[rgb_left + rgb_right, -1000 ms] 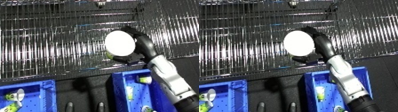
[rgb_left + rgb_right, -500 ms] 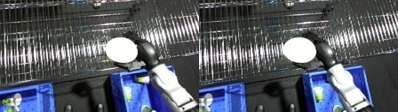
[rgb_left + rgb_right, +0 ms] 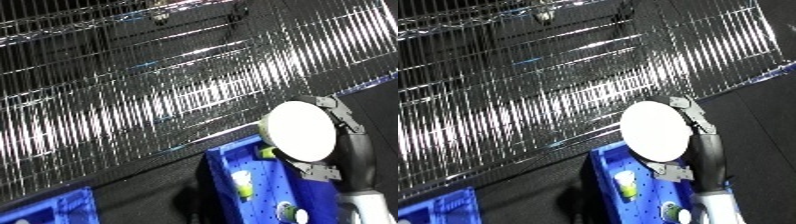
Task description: Pick up the object and place it into the box
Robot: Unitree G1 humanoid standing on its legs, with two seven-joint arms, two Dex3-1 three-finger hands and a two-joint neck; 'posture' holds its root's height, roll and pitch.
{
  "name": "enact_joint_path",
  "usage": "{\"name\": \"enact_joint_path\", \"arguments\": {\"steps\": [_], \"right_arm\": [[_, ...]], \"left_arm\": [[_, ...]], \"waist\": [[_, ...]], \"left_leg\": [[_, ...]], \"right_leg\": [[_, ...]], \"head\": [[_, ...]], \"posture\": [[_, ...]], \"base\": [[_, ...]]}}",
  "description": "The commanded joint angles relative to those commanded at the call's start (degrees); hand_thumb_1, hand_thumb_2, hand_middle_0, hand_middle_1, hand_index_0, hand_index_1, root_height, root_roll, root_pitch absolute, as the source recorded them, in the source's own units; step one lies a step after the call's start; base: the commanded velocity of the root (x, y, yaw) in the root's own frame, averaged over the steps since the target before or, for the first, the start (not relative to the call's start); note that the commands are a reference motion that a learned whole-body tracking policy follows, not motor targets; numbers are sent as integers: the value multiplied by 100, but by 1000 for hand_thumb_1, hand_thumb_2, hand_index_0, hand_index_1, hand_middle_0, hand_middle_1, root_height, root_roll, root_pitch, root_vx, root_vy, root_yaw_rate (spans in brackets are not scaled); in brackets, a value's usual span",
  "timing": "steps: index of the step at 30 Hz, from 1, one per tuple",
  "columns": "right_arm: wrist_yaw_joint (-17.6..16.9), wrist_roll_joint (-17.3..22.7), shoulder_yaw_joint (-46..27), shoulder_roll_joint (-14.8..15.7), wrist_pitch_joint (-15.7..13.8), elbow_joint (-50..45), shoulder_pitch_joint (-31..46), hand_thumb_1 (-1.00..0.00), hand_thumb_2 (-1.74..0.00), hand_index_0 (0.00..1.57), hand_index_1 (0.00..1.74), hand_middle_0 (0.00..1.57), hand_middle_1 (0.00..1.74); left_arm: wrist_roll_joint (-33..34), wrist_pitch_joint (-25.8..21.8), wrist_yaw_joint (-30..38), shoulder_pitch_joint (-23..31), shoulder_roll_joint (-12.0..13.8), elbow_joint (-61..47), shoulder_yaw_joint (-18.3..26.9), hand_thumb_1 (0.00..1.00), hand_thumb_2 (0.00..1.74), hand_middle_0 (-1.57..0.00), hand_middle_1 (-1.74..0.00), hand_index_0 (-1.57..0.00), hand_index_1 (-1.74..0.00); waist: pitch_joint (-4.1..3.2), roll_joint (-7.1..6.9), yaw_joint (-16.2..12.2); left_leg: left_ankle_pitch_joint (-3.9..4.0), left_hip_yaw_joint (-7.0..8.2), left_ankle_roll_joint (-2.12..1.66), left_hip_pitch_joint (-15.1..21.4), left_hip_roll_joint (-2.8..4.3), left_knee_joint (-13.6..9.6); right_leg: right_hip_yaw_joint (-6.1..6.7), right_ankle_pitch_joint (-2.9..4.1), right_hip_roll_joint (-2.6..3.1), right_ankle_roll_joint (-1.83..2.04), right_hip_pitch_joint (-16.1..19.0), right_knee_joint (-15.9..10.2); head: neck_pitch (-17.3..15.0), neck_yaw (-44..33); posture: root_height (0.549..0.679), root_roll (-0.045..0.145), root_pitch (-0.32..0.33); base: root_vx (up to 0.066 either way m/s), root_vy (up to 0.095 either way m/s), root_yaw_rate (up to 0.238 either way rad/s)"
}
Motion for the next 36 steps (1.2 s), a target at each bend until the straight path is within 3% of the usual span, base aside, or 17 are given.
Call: {"name": "enact_joint_path", "arguments": {"steps": [9, 14, 19, 24, 30, 36], "right_arm": [[259, 674, -459, 10, -344, 1094, 915, -750, -1305, 1178, 1305, 1178, 1305], [792, 1260, -448, -36, -269, 2035, 904, -500, -870, 785, 870, 785, 870], [1363, 1871, -466, -57, 5, 3037, 771, -250, -435, 393, 435, 393, 435], [1774, 2003, -533, -55, 208, 3966, 571, 0, 0, 0, 0, 0, 0], [1929, 2002, -490, -32, 293, 4656, 315, 0, 0, 0, 0, 0, 0], [2132, 1922, -409, 35, 348, 4824, 254, 0, 0, 0, 0, 0, 0]], "left_arm": [[-54, -149, -42, 90, -1, 56, 68, 0, 0, 0, 0, 0, 0], [-133, -161, -65, 42, -20, 168, -23, 0, 0, 0, 0, 0, 0], [-192, -163, -108, -10, -54, 239, -185, 0, 0, 0, 0, 0, 0], [-149, -219, -223, -2, -123, 393, -322, 0, 0, 0, 0, 0, 0], [-104, -169, -327, -72, -92, 483, -375, 0, 0, 0, 0, 0, 0], [-74, -114, -381, -126, -54, 503, -402, 0, 0, 0, 0, 0, 0]], "waist": [[0, -34, -202], [0, 6, -227], [0, 99, -174], [0, 214, -86], [0, 283, -7], [-5, 277, 31]], "left_leg": [[-47, 110, -4, 258, 55, -118], [-74, 125, -7, 313, 45, -97], [-66, 79, -6, 353, -8, -116], [-55, 12, 4, 426, -85, -146], [-29, -42, 13, 467, -144, -182], [-16, -88, 23, 467, -186, -179]], "right_leg": [[63, 51, 52, 24, 237, -210], [82, 52, 64, -4, 301, -231], [73, 63, 52, -23, 348, -248], [59, 56, 18, -40, 414, -243], [42, 68, 0, -34, 446, -250], [21, 67, 29, -36, 457, -226]], "head": [[-112, 813], [-231, 1498], [-408, 2259], [-561, 2585], [-760, 2724], [-974, 2612]], "posture": [[654, 59, 86], [654, 62, 77], [655, 65, 69], [655, 71, 58], [656, 74, 51], [656, 74, 47]], "base": [[-20, -16, -148], [-15, 12, -84], [-6, 22, 8], [13, 17, 56], [4, -1, 58], [-3, -9, 40]]}}
